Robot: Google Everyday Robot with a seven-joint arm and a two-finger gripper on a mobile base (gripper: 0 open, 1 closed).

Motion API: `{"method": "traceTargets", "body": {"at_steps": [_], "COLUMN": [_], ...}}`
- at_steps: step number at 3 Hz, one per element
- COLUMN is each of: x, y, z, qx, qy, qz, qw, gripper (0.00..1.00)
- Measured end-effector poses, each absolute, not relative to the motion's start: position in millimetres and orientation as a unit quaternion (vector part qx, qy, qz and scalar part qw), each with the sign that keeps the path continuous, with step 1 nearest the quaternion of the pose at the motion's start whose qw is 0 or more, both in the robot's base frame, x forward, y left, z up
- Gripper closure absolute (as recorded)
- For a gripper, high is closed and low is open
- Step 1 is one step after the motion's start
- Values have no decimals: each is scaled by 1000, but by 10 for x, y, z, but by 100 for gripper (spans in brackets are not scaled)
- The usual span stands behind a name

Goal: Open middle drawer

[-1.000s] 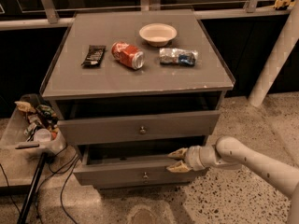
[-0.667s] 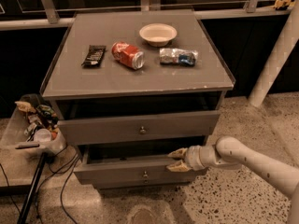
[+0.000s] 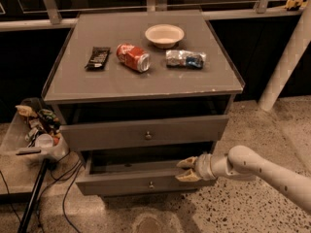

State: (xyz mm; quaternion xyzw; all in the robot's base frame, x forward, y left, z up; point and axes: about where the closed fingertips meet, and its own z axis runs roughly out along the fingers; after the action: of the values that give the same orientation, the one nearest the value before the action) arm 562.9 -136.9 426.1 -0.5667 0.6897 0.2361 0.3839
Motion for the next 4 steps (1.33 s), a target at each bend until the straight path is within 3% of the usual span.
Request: {"method": "traceTargets", "body": {"at_steps": [2, 4], "x": [5421, 5249], "y": [-1409, -1456], "z": [4259, 4192], "qx": [-558, -557], "qy": [695, 696], "qz": [236, 244], "qw": [387, 381], "gripper": [100, 58]}}
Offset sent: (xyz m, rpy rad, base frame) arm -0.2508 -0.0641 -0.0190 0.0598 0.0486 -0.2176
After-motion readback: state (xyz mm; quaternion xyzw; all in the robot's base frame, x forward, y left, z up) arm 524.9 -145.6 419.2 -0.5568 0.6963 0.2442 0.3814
